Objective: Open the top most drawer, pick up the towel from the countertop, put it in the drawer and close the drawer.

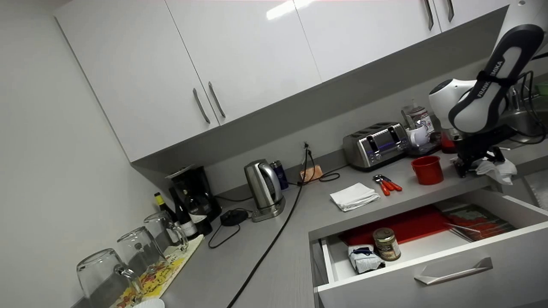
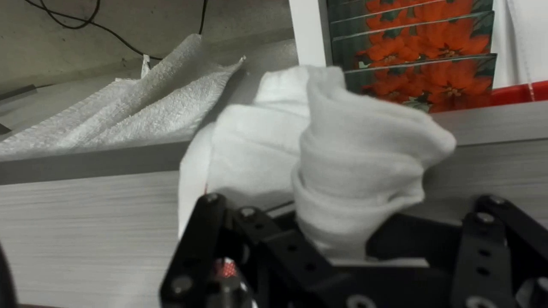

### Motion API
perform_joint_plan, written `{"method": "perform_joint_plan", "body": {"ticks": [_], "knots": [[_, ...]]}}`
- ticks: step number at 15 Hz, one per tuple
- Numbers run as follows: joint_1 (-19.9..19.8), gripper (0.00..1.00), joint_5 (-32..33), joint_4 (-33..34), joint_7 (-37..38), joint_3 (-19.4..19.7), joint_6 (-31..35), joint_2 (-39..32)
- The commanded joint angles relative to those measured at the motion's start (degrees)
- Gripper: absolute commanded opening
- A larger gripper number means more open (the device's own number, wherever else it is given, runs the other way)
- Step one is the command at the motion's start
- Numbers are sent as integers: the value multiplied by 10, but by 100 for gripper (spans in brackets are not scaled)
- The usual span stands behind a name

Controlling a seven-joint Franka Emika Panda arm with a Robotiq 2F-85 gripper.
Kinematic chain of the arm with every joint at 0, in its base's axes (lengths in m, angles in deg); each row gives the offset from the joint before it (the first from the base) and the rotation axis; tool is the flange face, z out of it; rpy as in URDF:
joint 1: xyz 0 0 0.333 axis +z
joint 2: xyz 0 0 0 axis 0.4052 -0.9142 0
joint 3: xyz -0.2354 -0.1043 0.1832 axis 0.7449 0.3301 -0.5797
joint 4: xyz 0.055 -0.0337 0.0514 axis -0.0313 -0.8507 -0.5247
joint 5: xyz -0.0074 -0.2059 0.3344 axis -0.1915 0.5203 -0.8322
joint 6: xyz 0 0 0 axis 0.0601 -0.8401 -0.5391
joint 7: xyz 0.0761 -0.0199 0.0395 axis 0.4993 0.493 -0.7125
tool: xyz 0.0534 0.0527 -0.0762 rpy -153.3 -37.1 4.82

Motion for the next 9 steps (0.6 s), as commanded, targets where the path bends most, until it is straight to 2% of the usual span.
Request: {"method": "perform_joint_plan", "body": {"ticks": [1,9], "knots": [[36,0,18,-66,12,13,55,44],[122,0,114,-184,52,21,137,139]]}}
